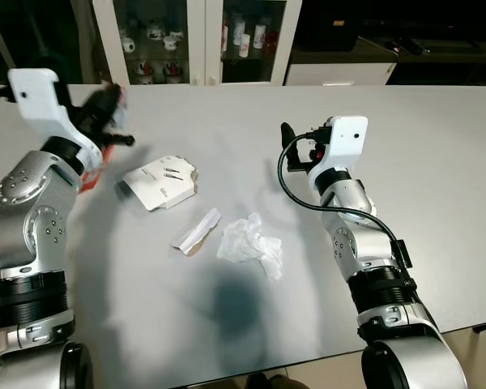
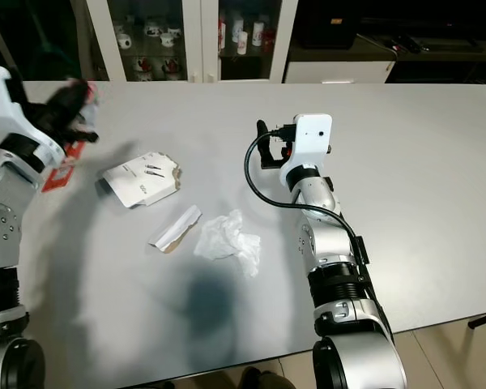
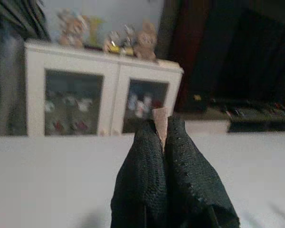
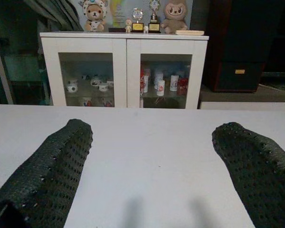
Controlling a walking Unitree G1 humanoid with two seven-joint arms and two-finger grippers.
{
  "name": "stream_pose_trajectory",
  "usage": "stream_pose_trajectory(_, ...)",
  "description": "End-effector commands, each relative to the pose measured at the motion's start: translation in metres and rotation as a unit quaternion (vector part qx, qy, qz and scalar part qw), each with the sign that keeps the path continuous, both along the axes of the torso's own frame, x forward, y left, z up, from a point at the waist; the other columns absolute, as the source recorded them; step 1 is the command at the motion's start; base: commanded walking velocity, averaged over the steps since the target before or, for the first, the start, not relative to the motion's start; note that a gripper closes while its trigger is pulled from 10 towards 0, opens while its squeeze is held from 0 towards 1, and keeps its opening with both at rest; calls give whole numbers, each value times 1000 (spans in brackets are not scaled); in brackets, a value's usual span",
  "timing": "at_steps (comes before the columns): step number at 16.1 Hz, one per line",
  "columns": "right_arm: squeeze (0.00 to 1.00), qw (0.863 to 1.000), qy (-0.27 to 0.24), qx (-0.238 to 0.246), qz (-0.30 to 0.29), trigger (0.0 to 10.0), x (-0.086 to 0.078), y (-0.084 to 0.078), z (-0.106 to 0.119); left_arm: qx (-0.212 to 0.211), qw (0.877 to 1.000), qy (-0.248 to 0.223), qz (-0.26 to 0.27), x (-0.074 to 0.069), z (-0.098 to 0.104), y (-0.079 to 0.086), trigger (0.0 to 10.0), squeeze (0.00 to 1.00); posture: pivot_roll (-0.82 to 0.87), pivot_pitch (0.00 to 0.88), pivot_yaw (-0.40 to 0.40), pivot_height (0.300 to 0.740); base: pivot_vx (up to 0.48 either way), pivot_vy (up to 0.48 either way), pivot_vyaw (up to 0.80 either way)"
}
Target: Picking trash to rubbish bin
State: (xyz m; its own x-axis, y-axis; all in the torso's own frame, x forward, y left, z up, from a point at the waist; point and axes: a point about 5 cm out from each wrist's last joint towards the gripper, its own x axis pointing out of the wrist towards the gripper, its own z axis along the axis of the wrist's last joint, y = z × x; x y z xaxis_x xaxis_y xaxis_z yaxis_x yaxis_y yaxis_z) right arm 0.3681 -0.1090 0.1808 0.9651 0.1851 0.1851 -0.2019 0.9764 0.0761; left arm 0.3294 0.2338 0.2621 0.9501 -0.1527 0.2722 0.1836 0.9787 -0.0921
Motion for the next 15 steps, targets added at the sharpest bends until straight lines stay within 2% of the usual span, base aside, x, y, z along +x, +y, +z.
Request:
stream_pose_trajectory(1,0,1000,-2,2,3,10000,2,0,3,-11,999,-43,18,-1,18,0,10000,0,52,34,-89,740,0,0,0)
stream_pose_trajectory(2,0,1000,1,1,10,10000,2,1,1,-22,997,-52,43,-1,21,3,10000,0,52,26,-87,740,0,0,0)
stream_pose_trajectory(4,0,999,14,-23,46,10000,-2,7,-6,-37,995,-41,84,4,13,7,10000,0,51,21,-85,740,0,0,0)
stream_pose_trajectory(5,0,995,28,-52,79,10000,-8,12,-15,-31,997,-11,77,11,-1,0,10000,0,41,14,-84,740,0,0,0)
stream_pose_trajectory(7,0,993,33,-56,96,10000,-13,10,-17,-33,997,6,69,15,-12,-8,10000,0,28,14,-86,740,0,0,0)
stream_pose_trajectory(8,710,993,37,-57,99,10000,-15,6,-18,-34,997,17,65,17,-18,-11,10000,0,19,20,-89,740,0,0,0)
stream_pose_trajectory(9,1000,992,43,-52,109,10000,-18,3,-20,-31,997,28,63,19,-24,-15,10000,0,12,24,-89,740,0,0,0)
stream_pose_trajectory(10,1000,991,46,-48,117,10000,-20,3,-21,-28,997,32,62,20,-27,-16,10000,0,9,27,-89,740,0,0,0)
stream_pose_trajectory(13,1000,975,70,-60,202,10000,-37,1,-31,-8,998,42,49,22,-35,-27,10000,0,6,40,-95,740,0,0,0)
stream_pose_trajectory(15,1000,973,75,-45,213,10000,-41,-3,-31,-5,998,40,48,21,-34,-28,10000,0,7,48,-99,740,0,0,0)
